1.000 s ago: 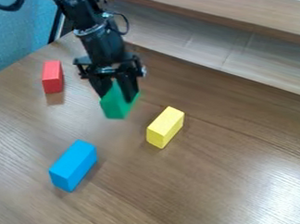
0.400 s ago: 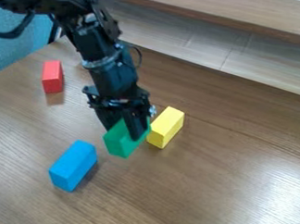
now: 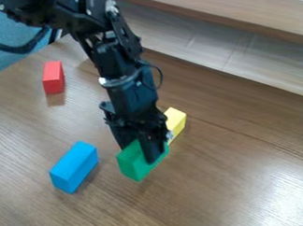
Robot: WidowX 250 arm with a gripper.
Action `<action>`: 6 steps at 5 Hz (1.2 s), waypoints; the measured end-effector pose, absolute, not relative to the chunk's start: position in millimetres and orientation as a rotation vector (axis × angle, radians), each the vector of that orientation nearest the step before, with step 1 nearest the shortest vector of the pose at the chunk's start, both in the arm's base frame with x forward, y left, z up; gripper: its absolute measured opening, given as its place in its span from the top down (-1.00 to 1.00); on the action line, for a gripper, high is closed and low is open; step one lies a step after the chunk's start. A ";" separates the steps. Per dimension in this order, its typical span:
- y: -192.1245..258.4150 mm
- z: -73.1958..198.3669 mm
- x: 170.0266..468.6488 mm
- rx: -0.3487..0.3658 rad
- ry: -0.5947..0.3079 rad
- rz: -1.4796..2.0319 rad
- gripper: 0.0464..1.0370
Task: Move green block to the right side of table
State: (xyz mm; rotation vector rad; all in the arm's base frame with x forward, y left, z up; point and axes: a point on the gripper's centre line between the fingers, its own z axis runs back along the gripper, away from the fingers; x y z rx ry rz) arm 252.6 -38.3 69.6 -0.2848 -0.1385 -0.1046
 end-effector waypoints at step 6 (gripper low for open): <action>-111.6 61.0 281.0 -0.211 -0.178 -0.216 -0.07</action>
